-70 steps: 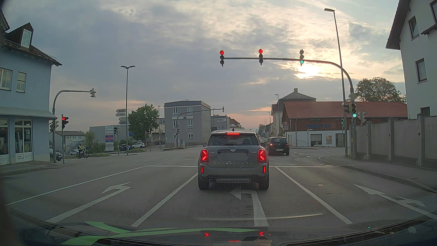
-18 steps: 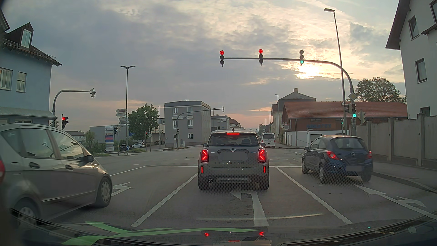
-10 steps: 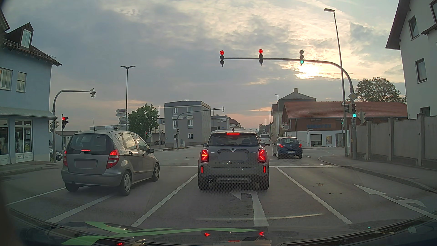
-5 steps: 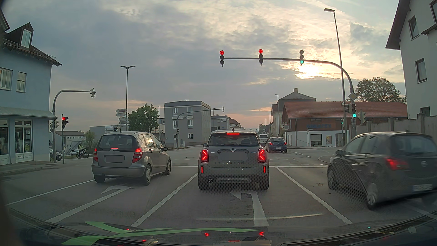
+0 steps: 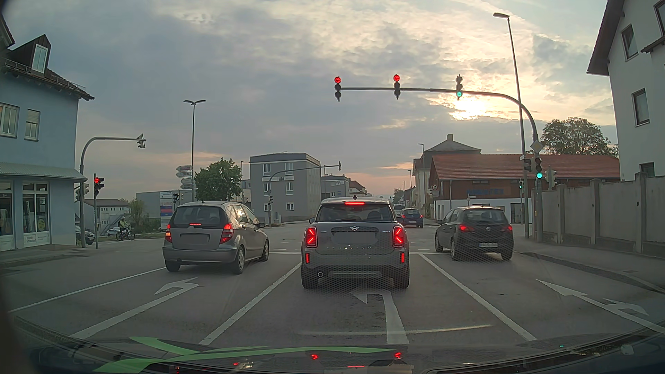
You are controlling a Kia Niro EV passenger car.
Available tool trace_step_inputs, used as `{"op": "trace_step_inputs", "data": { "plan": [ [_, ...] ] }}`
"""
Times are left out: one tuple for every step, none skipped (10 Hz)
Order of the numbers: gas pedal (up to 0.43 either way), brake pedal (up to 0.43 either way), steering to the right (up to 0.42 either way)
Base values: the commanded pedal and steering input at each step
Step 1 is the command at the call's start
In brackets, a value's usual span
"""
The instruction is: Follow the waypoints while adhering to traffic rules and regulations
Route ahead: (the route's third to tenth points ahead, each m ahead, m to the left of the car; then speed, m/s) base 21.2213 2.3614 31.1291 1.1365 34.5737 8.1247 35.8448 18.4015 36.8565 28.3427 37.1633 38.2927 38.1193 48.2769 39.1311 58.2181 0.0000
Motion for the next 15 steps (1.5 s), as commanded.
{"op": "trace_step_inputs", "data": {
  "plan": [
    [0.0,0.232,-0.011],
    [0.0,0.232,-0.01],
    [0.0,0.232,-0.011],
    [0.0,0.232,-0.011],
    [0.0,0.232,-0.011],
    [0.0,0.232,-0.01],
    [0.0,0.232,-0.01],
    [0.0,0.238,-0.011],
    [0.0,0.232,-0.01],
    [0.0,0.232,-0.011],
    [0.0,0.232,-0.011],
    [0.0,0.232,-0.011],
    [0.0,0.232,-0.01],
    [0.0,0.232,-0.011],
    [0.0,0.232,-0.011]
  ]
}}
